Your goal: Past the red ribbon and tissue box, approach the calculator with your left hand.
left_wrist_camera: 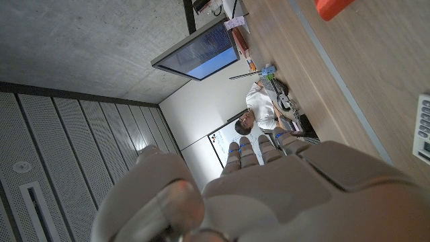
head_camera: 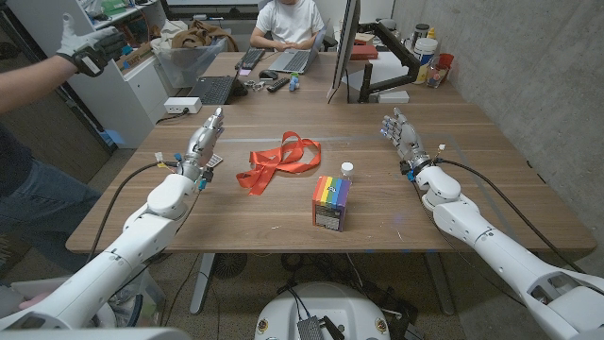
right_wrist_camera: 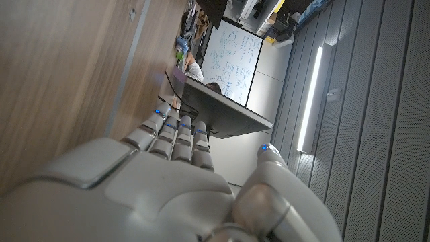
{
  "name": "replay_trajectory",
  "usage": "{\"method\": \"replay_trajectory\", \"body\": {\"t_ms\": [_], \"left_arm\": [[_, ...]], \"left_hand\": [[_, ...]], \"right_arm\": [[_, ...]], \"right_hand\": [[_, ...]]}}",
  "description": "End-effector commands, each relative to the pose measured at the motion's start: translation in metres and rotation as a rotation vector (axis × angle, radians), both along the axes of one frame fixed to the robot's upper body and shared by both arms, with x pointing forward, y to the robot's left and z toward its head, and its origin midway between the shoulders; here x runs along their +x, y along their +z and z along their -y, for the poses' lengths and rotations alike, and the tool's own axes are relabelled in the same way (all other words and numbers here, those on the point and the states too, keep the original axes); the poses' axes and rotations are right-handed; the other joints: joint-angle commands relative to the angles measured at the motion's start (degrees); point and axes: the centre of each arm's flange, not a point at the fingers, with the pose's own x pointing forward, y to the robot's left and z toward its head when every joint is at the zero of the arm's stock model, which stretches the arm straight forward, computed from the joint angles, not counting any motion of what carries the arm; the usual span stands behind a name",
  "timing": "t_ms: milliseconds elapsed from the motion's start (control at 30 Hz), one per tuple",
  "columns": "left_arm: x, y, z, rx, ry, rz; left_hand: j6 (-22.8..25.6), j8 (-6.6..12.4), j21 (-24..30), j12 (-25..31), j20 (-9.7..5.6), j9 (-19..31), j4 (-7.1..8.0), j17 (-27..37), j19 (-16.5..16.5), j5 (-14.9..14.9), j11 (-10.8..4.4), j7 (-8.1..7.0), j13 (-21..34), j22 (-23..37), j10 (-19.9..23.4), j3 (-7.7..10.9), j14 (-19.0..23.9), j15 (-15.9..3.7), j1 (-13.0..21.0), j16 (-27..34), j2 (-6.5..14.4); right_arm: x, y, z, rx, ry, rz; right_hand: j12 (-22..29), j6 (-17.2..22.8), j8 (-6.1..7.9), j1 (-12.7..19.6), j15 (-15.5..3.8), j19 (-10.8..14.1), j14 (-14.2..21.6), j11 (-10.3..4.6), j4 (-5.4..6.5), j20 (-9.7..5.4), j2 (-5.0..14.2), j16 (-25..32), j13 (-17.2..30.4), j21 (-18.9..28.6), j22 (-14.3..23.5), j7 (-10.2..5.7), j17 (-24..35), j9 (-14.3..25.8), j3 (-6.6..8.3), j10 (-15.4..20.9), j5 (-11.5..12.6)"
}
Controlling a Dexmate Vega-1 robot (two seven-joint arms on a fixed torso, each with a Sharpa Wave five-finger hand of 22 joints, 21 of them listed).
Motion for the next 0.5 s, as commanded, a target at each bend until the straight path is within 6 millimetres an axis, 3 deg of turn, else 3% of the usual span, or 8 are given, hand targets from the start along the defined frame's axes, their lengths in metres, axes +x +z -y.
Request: {"method": "replay_trajectory", "body": {"t_ms": [33,500], "left_arm": [[-0.008,0.006,-0.016,0.006,0.043,0.008],[-0.013,0.014,-0.026,0.034,0.089,0.008]], "left_hand": [[0.2,0.51,0.2,0.4,0.41,0.3,-0.46,0.2,-0.2,0.3,0.06,-0.06,0.2,0.2,0.3,-0.08,0.3,0.01,0.8,0.4,-0.1],[0.6,0.66,0.3,0.4,0.37,0.3,-0.79,0.2,0.0,0.4,0.11,0.03,0.3,0.3,0.6,-0.02,0.7,0.02,1.6,0.5,0.1]], "right_arm": [[0.001,0.003,0.000,-0.011,-0.009,0.000],[0.003,0.006,0.001,-0.006,-0.011,0.002]], "right_hand": [[-0.2,0.2,0.18,0.1,-0.08,0.3,0.5,-0.05,-0.13,-0.73,0.31,-0.2,0.2,-0.3,0.1,-0.21,0.3,0.2,0.11,0.6,0.1],[-0.2,0.4,0.23,0.1,-0.01,0.3,0.5,-0.12,-0.17,-0.83,0.34,-0.2,0.2,-0.5,0.1,-0.27,0.3,0.2,0.05,0.7,0.1]]}}
